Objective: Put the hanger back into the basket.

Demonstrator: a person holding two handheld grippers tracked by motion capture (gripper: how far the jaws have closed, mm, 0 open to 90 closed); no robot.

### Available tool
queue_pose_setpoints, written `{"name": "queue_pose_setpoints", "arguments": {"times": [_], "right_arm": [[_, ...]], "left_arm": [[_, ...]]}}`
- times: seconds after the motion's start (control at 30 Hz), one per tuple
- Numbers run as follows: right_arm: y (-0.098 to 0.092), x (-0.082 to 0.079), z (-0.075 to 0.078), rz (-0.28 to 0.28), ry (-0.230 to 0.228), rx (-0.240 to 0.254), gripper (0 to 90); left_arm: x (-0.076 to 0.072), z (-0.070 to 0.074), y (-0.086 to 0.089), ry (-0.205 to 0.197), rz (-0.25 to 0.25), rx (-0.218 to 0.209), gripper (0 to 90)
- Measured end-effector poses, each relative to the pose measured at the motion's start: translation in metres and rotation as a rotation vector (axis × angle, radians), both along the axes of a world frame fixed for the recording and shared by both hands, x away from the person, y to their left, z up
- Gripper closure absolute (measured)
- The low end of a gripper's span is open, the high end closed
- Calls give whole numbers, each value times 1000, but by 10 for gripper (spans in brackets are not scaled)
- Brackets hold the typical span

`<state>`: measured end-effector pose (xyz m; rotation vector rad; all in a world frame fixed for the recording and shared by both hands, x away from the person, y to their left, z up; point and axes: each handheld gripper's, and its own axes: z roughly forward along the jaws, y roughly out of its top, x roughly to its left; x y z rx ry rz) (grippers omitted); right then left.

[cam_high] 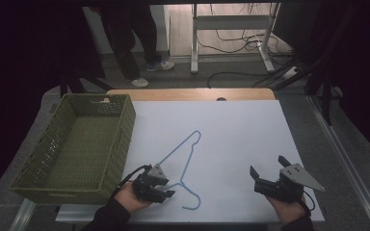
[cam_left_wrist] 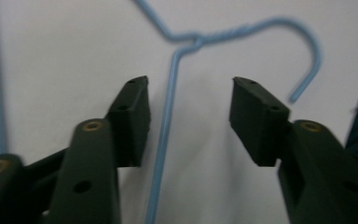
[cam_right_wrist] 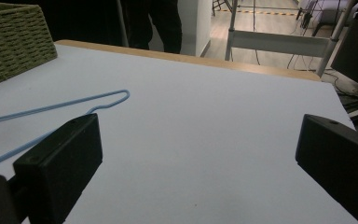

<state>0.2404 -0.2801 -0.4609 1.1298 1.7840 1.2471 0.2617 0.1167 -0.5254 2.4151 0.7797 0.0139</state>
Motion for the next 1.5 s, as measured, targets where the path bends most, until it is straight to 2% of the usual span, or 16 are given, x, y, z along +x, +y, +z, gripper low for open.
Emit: {"name": "queue_pose_setpoints", "arguments": {"times": [0.03,0.37,0.43,0.47,0.57,0.67,0.73,0.77,0.87,0.9,1.1,1.2,1.27,1.37,1.43,1.5], "right_arm": [[0,0,0,0,0,0,2],[3,0,0,22,1,-3,9],[4,-1,0,31,2,-4,9],[5,-1,0,34,1,-4,10],[7,-3,1,49,-3,2,10],[9,-4,1,62,-3,1,12],[12,-4,0,89,-3,-7,15],[13,-4,-1,98,0,-9,16],[17,-5,-3,130,3,-23,29],[19,-5,-4,142,5,-31,33],[36,-2,-10,236,12,-81,90],[50,2,-16,325,19,-124,132],[63,7,-21,398,-7,-172,153],[80,18,-30,495,-76,-239,204],[89,27,-36,552,-93,-241,233],[98,36,-43,587,-113,-276,266]], "left_arm": [[0,0,0,0,0,0,522],[2,-2,5,-63,-7,25,759],[2,-2,5,-82,-9,27,846],[2,-1,6,-101,-39,56,861],[-1,-1,4,-157,-80,83,870],[-3,-1,4,-175,-88,92,872],[-2,-1,5,-166,-88,81,872],[-3,0,5,-181,-89,74,872],[-4,6,10,-201,-66,22,872],[-6,8,11,-209,-47,-16,871],[-10,20,16,-232,-39,-72,871],[-11,21,18,-235,-37,-74,871],[-11,21,18,-239,-35,-80,871],[-11,22,19,-241,-38,-80,871],[-11,22,19,-242,-42,-78,871],[-11,23,20,-241,-42,-81,871]]}}
